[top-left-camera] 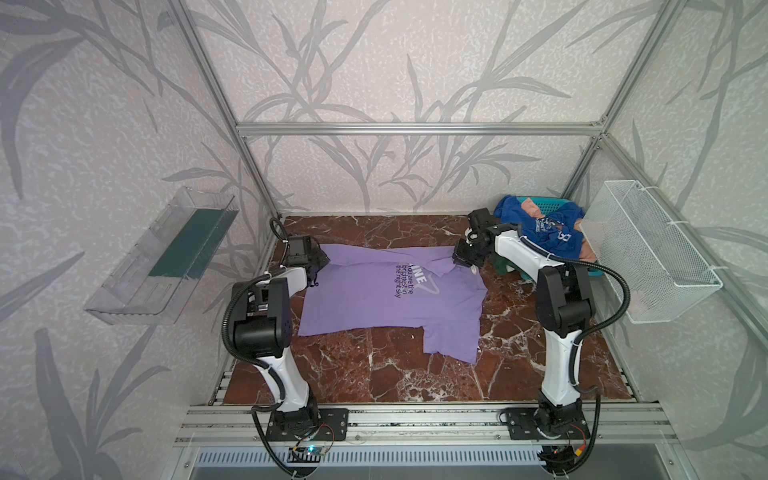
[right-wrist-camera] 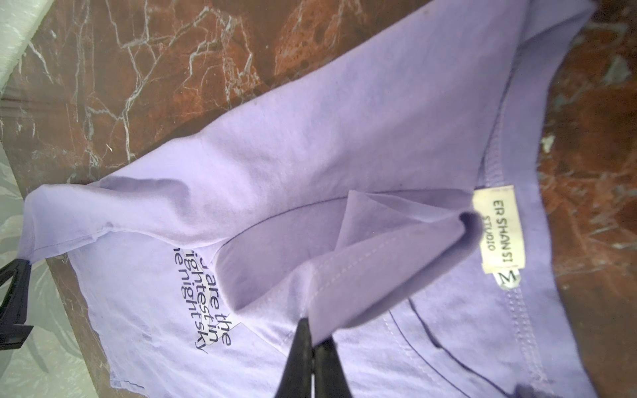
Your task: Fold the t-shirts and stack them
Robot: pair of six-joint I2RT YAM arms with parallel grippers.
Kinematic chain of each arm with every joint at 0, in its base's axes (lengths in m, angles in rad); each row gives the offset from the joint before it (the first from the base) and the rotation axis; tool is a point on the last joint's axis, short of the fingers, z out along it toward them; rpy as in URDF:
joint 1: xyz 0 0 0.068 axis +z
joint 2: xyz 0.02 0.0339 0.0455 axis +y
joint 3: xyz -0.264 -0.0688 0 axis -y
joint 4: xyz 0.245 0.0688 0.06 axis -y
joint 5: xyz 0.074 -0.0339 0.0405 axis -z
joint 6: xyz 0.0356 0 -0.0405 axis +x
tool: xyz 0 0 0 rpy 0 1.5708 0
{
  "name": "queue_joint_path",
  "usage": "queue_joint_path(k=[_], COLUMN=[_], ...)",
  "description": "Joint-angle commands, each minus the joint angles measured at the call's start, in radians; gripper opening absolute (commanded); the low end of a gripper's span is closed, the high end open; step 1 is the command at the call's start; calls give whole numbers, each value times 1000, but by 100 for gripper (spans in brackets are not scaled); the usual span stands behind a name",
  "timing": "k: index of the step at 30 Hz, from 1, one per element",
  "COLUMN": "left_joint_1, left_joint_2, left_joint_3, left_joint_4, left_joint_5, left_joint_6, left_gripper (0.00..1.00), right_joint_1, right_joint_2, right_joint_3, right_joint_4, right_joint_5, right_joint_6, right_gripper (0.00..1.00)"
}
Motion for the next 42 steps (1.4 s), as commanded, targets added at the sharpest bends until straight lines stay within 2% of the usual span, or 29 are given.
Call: queue_joint_path(k=[1,5,10,11,12,13,18,22,24,27,30,33,42], left_joint_1=[-1,-3,-6,-7,-9,-14,-64,-156,-215,-304,-400,-473,-604], left_joint_2=[-38,-69,-117,-120,-123,-128,-167,-201,-209,-203,-155,-75,107], left_joint_3=[-3,-17,-43,-40,-35,-32,-40,-43,-46,-56,-40,22,175], left_joint_4=[-86,-136,-143,-147,-151,-153,-147,-143,-132,-73,-14,-25,17], left_joint_5=[-111,-187,-238,-234,-232,-230,-231,-220,-206,-125,-46,8,115], left_joint_6=[-19,-57,-72,-65,-58,-52,-1,57,74,81,100,109,142], left_gripper=[1,15,47,50,51,52,54,56,56,56,56,56,55], right_joint_1=[-3,-3,-3,-3,-1,-1,-1,-4,-11,-25,-40,-46,-61], right_joint_2=[-55,-55,-61,-60,-62,-65,-94,-111,-104,-70,-26,3,107], right_joint_3=[-14,-17,-25,-25,-25,-27,-51,-61,-58,-41,-17,-2,68], right_joint_4=[-2,-7,-8,-9,-11,-13,-21,-32,-31,-33,-49,-48,-43], right_joint_5=[8,9,5,5,6,9,48,101,108,115,113,135,122], right_joint_6=[6,6,7,6,7,6,3,-17,-22,-37,-52,-79,-93], right_gripper=[0,0,0,0,7,17,45,48,53,54,54,55,55])
